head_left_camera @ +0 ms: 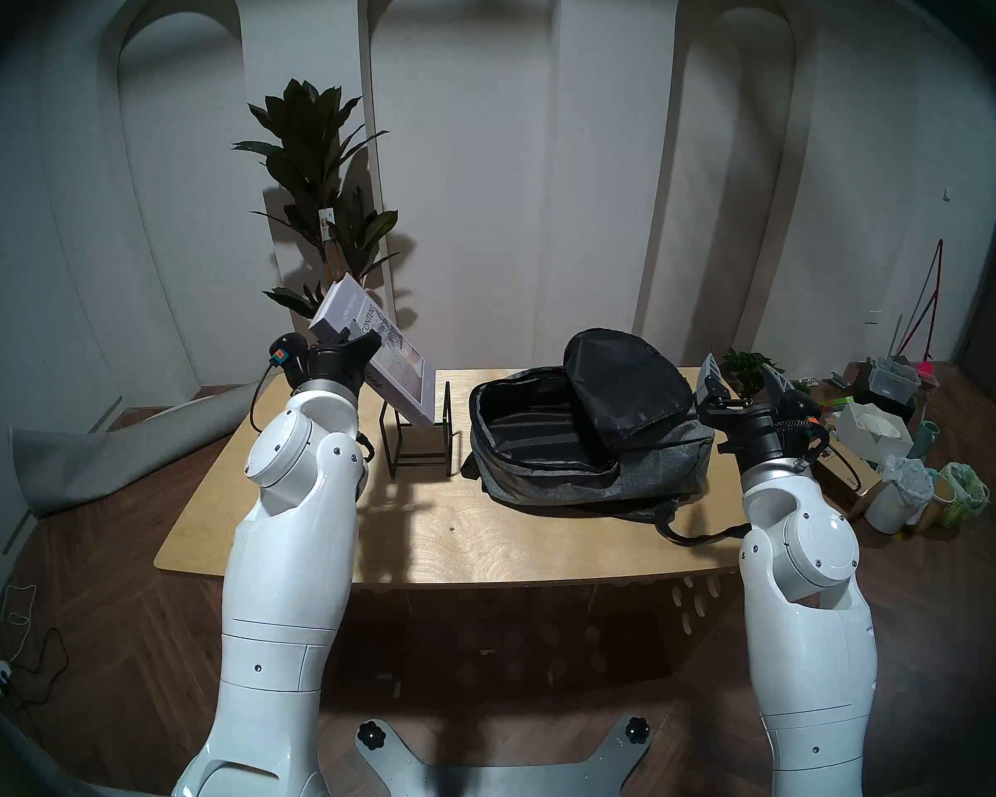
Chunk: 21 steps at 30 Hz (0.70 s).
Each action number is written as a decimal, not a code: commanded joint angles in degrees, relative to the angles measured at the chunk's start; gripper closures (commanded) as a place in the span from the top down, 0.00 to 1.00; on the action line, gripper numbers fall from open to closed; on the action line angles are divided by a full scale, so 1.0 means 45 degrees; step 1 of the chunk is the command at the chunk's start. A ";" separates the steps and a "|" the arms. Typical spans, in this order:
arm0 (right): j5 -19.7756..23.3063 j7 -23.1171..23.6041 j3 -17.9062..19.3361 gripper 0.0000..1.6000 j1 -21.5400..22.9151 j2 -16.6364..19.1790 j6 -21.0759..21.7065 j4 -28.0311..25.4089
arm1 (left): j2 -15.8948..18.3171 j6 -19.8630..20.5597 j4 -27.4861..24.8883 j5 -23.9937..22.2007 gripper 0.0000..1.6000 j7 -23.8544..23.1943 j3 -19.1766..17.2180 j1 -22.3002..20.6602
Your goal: Put the book into the bag and close the bag
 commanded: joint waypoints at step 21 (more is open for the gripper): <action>0.2053 0.1841 0.3995 1.00 0.1221 0.2480 0.2596 0.1240 | -0.1529 0.0198 -0.1488 0.0934 0.00 0.3157 0.3836 -0.0907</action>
